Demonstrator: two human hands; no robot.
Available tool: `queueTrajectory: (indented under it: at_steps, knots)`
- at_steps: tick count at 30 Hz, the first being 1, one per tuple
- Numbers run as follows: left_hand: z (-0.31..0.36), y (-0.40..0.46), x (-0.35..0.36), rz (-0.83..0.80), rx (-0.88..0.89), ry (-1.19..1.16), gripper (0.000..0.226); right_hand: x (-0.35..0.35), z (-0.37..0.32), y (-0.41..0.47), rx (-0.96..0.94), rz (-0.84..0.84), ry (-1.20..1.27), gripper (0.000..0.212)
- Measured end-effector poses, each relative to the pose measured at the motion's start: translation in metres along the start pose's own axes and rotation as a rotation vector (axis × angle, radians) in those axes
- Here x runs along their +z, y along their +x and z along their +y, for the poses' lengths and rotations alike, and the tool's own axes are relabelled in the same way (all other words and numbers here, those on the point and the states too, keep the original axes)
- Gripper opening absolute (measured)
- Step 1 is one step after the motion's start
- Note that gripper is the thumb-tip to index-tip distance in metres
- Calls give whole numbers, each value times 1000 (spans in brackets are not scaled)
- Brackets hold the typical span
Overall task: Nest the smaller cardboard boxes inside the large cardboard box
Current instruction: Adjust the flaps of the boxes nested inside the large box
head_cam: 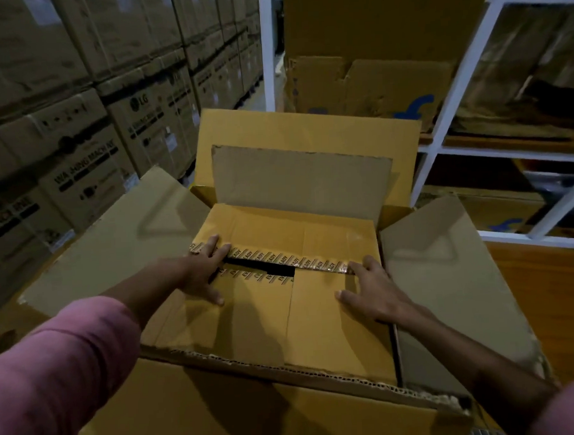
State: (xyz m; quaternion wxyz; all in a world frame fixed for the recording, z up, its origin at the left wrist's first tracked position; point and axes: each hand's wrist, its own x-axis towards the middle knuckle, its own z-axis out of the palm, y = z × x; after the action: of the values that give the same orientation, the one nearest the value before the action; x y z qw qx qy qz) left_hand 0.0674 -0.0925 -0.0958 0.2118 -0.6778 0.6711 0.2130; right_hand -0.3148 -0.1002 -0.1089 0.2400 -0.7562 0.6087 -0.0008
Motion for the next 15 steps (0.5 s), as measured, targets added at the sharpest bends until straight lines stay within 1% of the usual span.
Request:
queueTrajectory:
  at_steps: [3,8,10,12,13,14,15]
  knots:
    - [7,3,15,-62,-12,93,129,14,4,3,-16,-36,-64,79]
    - [15,-7,17,-58,44,145,102,21,8,10,13,-77,-166,78]
    - [17,-11,18,-56,30,156,93,16,0,1,5,-54,-330,70]
    - [21,-15,19,-10,14,201,80,12,-19,-10,-53,29,-584,53]
    - [24,-18,18,39,22,224,73,13,-30,-14,-107,75,-662,48]
    - [27,-19,16,88,41,231,68,15,-40,-16,-179,105,-670,47]
    - [31,-21,15,119,68,226,65,20,-48,-16,-276,108,-625,48]
